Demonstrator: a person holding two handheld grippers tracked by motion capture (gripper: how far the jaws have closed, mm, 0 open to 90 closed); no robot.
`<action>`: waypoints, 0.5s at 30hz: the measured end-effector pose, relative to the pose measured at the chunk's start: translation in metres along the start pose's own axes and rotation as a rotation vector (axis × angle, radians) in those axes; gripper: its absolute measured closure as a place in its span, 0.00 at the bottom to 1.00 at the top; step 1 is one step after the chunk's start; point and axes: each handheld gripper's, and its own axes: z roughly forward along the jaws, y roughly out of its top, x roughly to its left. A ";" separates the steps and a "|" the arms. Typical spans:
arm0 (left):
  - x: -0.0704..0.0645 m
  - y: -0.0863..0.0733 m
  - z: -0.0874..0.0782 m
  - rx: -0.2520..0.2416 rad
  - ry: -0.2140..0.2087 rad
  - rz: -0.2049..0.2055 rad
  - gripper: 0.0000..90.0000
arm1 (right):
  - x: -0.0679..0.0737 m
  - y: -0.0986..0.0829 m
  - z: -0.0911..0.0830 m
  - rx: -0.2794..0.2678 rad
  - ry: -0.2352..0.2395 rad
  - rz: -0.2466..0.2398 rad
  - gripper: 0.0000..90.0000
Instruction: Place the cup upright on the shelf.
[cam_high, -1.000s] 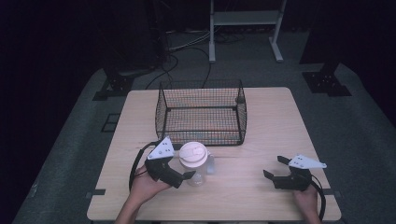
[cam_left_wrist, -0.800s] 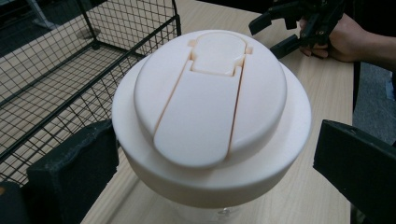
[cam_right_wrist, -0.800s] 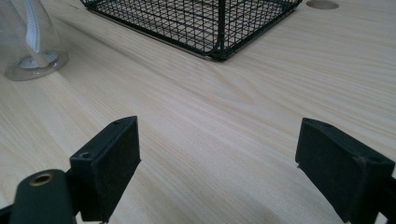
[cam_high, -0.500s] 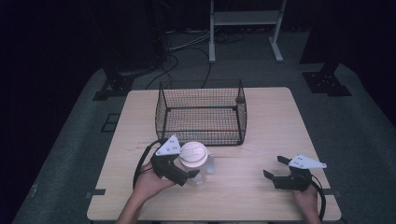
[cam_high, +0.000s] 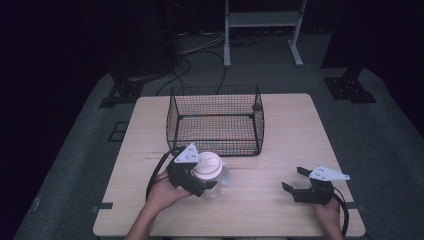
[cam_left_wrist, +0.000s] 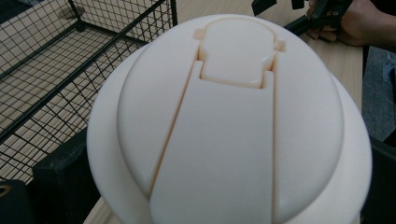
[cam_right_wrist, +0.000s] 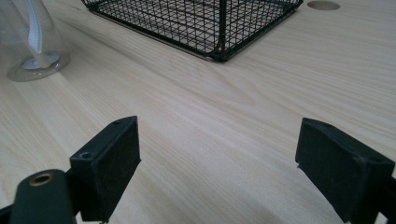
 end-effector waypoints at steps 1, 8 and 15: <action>0.000 0.000 0.000 0.003 0.001 0.003 0.04 | 0.000 0.000 0.000 0.000 0.000 0.000 0.14; 0.003 0.001 0.001 0.009 -0.018 -0.012 0.05 | 0.000 0.000 0.000 0.000 0.001 0.002 0.14; 0.003 0.002 0.001 0.014 -0.020 -0.006 0.05 | 0.000 0.000 0.000 0.000 0.001 0.002 0.14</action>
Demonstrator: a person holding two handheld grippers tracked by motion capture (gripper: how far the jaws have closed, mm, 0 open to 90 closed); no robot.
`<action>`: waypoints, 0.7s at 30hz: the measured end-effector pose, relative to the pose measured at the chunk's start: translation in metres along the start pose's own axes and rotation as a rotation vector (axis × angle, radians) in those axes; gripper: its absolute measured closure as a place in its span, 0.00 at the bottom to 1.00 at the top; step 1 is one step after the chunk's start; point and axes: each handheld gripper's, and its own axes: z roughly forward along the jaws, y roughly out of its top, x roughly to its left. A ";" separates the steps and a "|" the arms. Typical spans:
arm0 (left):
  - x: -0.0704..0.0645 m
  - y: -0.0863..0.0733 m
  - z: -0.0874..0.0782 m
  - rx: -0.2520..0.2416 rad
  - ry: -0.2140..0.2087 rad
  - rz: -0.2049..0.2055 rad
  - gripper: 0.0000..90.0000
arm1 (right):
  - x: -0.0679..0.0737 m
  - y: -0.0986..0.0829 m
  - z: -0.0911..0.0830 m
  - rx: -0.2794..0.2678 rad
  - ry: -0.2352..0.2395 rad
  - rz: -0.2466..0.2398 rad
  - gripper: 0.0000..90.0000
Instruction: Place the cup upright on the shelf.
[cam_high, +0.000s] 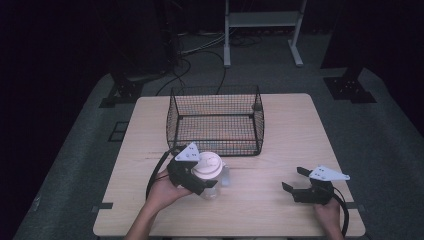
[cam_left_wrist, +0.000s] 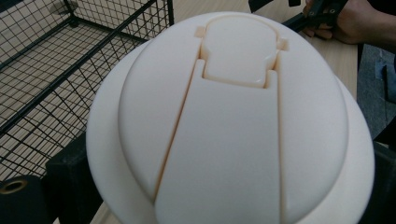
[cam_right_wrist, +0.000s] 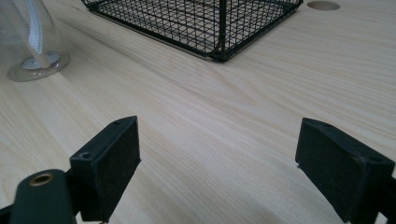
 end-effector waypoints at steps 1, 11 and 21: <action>0.000 0.000 0.000 0.004 -0.002 0.001 0.05 | 0.000 0.000 0.000 0.000 0.000 0.000 0.14; 0.001 0.003 0.000 0.026 -0.010 -0.002 0.06 | 0.000 0.000 0.000 -0.001 0.001 -0.001 0.14; 0.002 0.008 0.000 0.058 -0.010 0.002 0.06 | 0.000 0.000 0.000 -0.003 0.000 0.000 0.14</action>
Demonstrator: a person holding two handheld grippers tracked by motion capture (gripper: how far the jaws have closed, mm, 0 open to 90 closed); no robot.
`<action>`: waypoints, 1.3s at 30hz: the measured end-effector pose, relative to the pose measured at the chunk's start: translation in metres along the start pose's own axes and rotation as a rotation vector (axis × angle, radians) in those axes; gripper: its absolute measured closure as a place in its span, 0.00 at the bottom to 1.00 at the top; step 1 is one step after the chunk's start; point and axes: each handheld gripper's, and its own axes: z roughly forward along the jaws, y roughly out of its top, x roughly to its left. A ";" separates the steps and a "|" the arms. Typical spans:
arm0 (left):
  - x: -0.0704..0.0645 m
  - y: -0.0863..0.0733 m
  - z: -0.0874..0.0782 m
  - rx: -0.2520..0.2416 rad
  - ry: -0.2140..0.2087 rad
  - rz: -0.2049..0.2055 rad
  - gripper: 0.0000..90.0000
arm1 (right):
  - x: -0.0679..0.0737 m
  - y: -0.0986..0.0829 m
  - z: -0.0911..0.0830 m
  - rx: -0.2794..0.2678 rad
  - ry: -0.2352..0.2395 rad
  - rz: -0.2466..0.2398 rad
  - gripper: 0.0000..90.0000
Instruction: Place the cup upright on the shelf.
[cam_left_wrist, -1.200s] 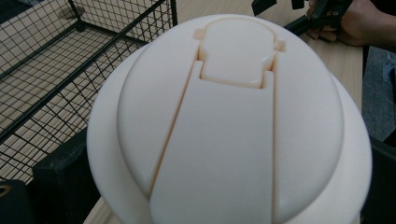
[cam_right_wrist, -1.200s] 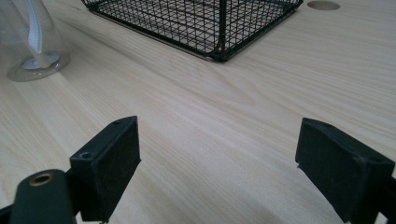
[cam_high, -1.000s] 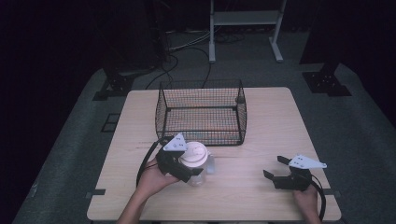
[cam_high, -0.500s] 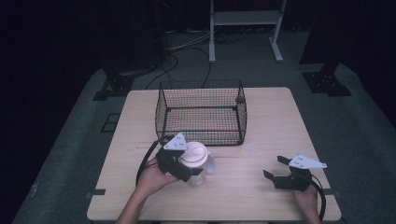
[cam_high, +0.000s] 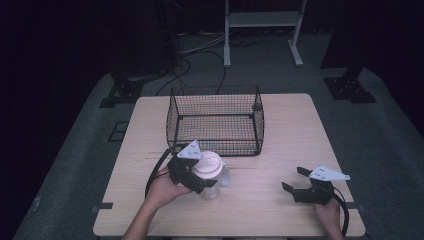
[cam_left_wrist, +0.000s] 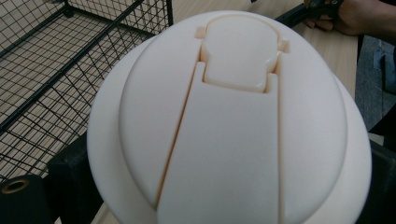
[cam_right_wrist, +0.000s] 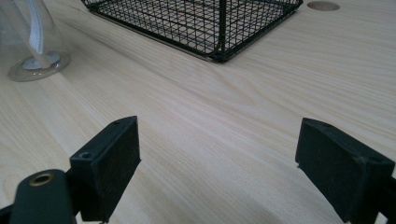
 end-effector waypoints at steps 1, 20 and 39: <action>0.000 0.000 0.000 0.000 0.000 0.000 0.06 | 0.000 0.000 0.000 0.000 0.000 0.000 0.14; -0.002 0.028 -0.013 0.017 0.015 0.041 0.06 | 0.000 0.000 0.000 -0.003 -0.001 -0.002 0.14; 0.013 0.078 -0.039 0.011 -0.031 0.085 0.06 | -0.001 0.000 0.000 -0.005 0.001 -0.005 0.14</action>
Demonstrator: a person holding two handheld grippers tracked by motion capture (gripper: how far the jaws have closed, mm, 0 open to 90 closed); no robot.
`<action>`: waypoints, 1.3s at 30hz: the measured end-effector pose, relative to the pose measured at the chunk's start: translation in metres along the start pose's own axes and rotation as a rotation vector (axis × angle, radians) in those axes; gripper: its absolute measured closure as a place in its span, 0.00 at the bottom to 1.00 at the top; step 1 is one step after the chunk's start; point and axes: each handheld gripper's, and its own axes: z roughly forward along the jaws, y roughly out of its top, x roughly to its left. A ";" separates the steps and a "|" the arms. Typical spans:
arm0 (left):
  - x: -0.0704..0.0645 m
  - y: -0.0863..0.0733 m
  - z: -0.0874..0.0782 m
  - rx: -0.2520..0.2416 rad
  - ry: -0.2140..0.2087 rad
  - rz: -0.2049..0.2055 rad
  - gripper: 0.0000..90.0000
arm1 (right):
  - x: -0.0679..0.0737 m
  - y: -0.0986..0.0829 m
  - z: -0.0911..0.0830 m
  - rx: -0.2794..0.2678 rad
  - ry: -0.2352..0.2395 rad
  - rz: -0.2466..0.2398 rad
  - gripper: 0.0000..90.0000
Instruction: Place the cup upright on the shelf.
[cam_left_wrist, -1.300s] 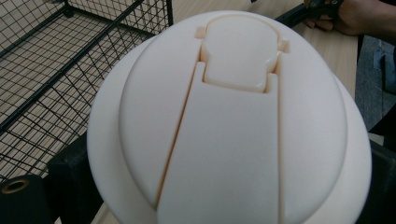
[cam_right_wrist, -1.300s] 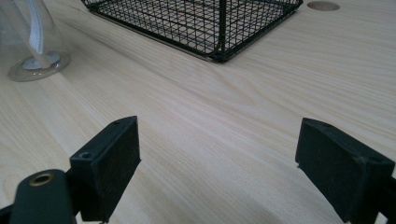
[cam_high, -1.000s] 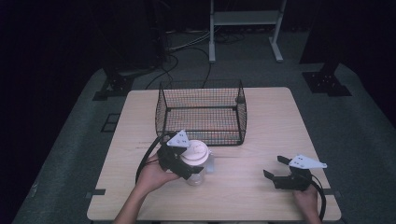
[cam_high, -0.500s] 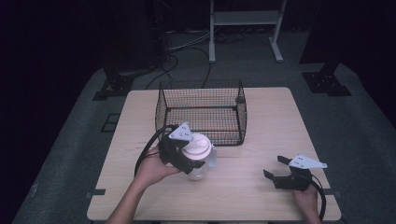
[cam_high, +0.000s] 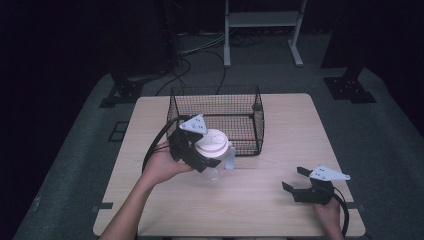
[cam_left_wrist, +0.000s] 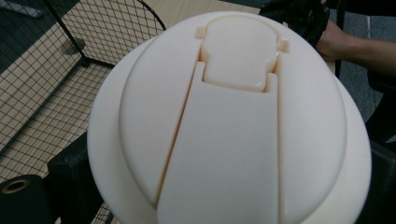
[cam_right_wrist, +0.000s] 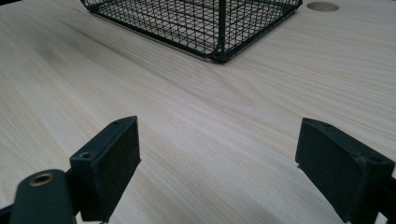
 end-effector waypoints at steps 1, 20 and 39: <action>0.000 0.000 0.000 0.000 0.000 0.000 0.06 | 0.000 0.000 0.000 0.000 0.000 0.000 0.14; 0.025 0.049 -0.012 -0.001 -0.027 0.017 0.06 | 0.000 0.000 0.000 0.000 0.003 0.007 0.14; 0.064 0.089 -0.011 0.033 -0.005 -0.007 0.06 | 0.000 0.000 -0.001 -0.003 0.004 0.015 0.14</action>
